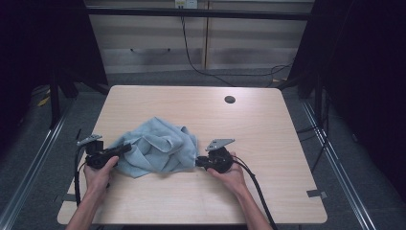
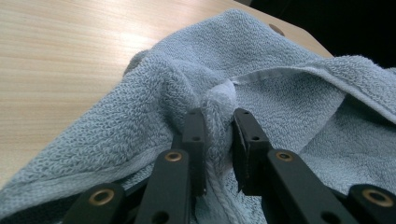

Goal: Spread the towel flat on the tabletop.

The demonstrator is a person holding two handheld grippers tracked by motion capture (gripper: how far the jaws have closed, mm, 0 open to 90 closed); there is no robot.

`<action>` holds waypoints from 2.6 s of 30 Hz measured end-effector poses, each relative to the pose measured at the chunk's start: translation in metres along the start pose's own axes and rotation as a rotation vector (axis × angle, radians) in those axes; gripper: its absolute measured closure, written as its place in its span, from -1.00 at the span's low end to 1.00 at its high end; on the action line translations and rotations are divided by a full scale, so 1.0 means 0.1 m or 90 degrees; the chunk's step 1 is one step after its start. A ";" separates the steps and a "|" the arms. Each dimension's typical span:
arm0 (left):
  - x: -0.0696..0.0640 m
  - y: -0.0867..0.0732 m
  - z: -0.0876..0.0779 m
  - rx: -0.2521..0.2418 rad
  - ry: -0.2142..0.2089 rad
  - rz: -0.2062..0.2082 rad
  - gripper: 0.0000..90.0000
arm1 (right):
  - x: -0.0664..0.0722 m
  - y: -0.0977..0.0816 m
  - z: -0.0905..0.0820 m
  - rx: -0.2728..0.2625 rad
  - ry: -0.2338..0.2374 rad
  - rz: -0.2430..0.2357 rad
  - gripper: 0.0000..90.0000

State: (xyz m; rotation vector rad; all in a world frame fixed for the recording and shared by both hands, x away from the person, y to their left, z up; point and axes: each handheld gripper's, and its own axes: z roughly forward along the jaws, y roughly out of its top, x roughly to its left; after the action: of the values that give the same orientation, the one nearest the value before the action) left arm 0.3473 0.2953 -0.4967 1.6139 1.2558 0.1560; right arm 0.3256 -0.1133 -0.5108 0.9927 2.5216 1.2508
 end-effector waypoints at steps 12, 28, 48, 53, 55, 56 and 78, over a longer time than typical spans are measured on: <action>-0.21 -0.13 0.07 0.076 -0.026 0.086 0.71 | 0.03 -0.16 -0.36 -0.022 0.034 0.022 0.90; -0.92 -0.58 -0.14 0.160 -0.164 0.197 0.71 | 0.39 -0.68 -1.38 -0.070 0.033 0.032 0.91; -1.44 0.84 -0.78 -0.119 -0.215 0.192 0.72 | 0.03 0.72 -2.34 -0.304 -0.085 -0.021 0.94; -1.21 1.31 -0.36 -0.124 -0.162 0.133 0.69 | -0.41 1.19 -2.07 -0.295 -0.146 0.018 0.94; -1.04 1.54 -0.07 -0.119 -0.129 0.115 0.62 | -0.61 1.34 -1.93 -0.280 -0.168 0.040 0.92; -1.04 1.54 -0.07 -0.119 -0.129 0.115 0.51 | -0.61 1.34 -1.93 -0.280 -0.168 0.040 0.92; -0.97 0.17 -0.23 0.050 -0.170 0.188 -0.06 | 0.14 0.06 -0.85 -0.084 0.030 0.074 0.48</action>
State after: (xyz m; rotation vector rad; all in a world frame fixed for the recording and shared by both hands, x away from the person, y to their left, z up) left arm 0.3005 0.2362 -0.4290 1.8155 0.8265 0.0707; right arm 0.2829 -0.1578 -0.4501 1.1043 2.4100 1.4682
